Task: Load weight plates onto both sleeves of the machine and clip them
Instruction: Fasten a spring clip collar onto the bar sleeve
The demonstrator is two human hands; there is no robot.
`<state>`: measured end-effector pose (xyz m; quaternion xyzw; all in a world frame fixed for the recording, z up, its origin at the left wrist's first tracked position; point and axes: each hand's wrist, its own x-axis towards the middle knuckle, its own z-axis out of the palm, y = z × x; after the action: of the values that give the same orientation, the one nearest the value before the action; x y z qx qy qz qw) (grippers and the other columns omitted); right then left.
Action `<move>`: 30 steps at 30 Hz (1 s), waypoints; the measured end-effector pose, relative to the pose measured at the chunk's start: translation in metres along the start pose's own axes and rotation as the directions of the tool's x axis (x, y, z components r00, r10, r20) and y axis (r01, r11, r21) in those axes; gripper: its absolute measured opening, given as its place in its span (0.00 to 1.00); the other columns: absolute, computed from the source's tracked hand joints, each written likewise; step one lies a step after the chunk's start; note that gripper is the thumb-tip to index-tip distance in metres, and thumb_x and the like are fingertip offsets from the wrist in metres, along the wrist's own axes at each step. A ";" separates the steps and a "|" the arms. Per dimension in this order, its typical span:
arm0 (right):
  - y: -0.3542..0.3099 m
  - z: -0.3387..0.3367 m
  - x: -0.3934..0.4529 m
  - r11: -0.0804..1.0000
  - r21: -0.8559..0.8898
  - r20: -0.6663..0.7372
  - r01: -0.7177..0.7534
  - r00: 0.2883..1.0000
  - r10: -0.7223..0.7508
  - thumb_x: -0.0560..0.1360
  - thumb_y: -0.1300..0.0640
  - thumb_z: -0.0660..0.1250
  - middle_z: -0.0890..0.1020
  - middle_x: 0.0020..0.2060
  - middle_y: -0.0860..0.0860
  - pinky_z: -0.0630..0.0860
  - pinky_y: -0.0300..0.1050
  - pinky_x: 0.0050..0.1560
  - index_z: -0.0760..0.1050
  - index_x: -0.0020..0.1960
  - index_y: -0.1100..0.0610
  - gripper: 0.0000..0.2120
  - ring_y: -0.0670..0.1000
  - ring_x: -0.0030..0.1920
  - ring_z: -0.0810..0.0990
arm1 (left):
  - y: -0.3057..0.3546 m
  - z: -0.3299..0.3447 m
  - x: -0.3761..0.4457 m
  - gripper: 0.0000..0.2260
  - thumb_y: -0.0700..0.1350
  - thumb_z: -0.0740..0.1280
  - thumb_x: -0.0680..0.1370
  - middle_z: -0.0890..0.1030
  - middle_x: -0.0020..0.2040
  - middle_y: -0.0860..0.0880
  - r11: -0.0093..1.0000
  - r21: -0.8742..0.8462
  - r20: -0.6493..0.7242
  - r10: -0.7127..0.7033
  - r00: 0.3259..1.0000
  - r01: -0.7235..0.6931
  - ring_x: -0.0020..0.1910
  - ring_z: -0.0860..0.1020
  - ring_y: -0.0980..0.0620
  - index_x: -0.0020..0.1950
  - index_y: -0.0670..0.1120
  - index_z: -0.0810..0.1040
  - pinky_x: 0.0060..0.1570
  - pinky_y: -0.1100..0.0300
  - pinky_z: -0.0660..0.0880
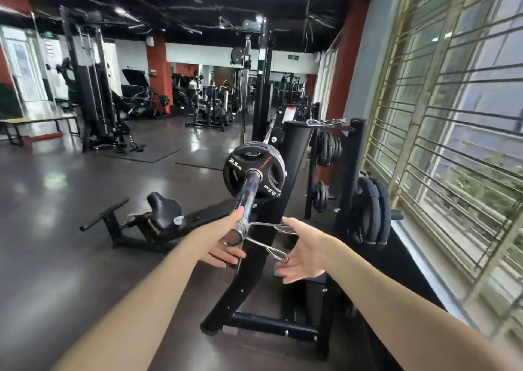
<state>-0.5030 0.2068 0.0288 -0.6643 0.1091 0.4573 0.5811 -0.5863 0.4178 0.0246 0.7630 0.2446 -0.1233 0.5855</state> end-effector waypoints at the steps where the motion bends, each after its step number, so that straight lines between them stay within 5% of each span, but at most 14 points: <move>1: 0.002 0.001 0.001 1.000 0.006 -0.022 0.005 1.000 -0.005 0.74 0.32 0.66 0.75 0.65 0.66 0.72 0.65 0.66 0.51 0.80 0.69 0.53 0.63 0.64 0.77 | -0.001 -0.002 0.000 0.42 0.80 0.56 0.68 0.88 0.48 0.44 1.000 0.000 0.022 0.000 1.000 0.000 0.49 0.87 0.46 0.68 0.52 0.73 0.56 0.49 0.81; 6: 0.005 0.007 0.007 0.999 0.017 -0.126 0.034 0.992 -0.031 0.74 0.35 0.64 0.78 0.55 0.62 0.75 0.62 0.61 0.60 0.75 0.72 0.47 0.57 0.48 0.80 | -0.001 -0.014 0.004 0.36 0.77 0.59 0.71 0.87 0.50 0.43 0.999 -0.040 0.102 0.021 0.995 -0.017 0.53 0.85 0.45 0.67 0.51 0.75 0.58 0.48 0.79; 9: 0.007 0.008 0.019 0.998 0.031 -0.209 0.061 0.976 -0.053 0.71 0.36 0.63 0.81 0.46 0.57 0.76 0.57 0.65 0.72 0.64 0.72 0.40 0.53 0.36 0.78 | 0.003 -0.017 0.014 0.35 0.75 0.60 0.73 0.87 0.49 0.42 0.999 -0.035 0.104 0.023 0.994 -0.020 0.52 0.85 0.45 0.64 0.47 0.77 0.60 0.48 0.78; 13: 0.001 0.015 0.031 0.989 0.083 -0.342 0.119 0.936 -0.084 0.71 0.40 0.64 0.80 0.41 0.55 0.81 0.54 0.58 0.77 0.60 0.66 0.31 0.50 0.24 0.71 | 0.009 -0.009 0.029 0.28 0.70 0.63 0.75 0.87 0.50 0.40 0.984 -0.175 0.047 0.045 0.998 -0.036 0.42 0.86 0.46 0.59 0.48 0.78 0.45 0.52 0.79; 16: -0.016 0.017 0.043 0.984 0.087 -0.394 0.156 0.913 -0.110 0.71 0.39 0.63 0.80 0.42 0.54 0.82 0.54 0.57 0.76 0.61 0.61 0.29 0.49 0.24 0.71 | 0.019 -0.012 0.048 0.26 0.66 0.68 0.74 0.85 0.50 0.41 0.948 -0.316 0.092 0.072 0.993 -0.040 0.41 0.85 0.43 0.59 0.45 0.79 0.42 0.52 0.81; 20: -0.044 0.009 0.066 0.978 0.085 -0.402 0.192 0.904 -0.143 0.74 0.39 0.61 0.80 0.45 0.55 0.80 0.54 0.60 0.76 0.64 0.60 0.29 0.48 0.27 0.72 | 0.038 -0.022 0.084 0.29 0.64 0.72 0.73 0.85 0.49 0.37 0.951 -0.308 0.070 0.055 0.996 -0.031 0.54 0.84 0.36 0.57 0.39 0.81 0.61 0.41 0.78; 28: -0.124 -0.014 0.128 0.962 0.063 -0.404 0.266 0.888 -0.219 0.79 0.40 0.58 0.79 0.50 0.55 0.77 0.55 0.65 0.73 0.61 0.59 0.25 0.49 0.31 0.72 | 0.091 -0.033 0.169 0.32 0.66 0.71 0.72 0.84 0.54 0.34 0.954 -0.297 0.030 0.046 0.998 -0.035 0.46 0.83 0.40 0.59 0.39 0.82 0.60 0.44 0.79; 30: -0.142 -0.019 0.142 0.957 0.060 -0.407 0.283 0.883 -0.235 0.80 0.39 0.56 0.78 0.49 0.55 0.76 0.56 0.65 0.72 0.59 0.57 0.22 0.50 0.33 0.73 | 0.103 -0.036 0.189 0.33 0.65 0.72 0.73 0.85 0.54 0.36 0.952 -0.302 -0.005 0.051 0.999 -0.050 0.47 0.84 0.40 0.63 0.38 0.81 0.51 0.48 0.83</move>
<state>-0.3186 0.2877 0.0178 -0.7160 0.1612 0.2247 0.6410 -0.3759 0.4759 0.0307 0.6706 0.2400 -0.0706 0.6984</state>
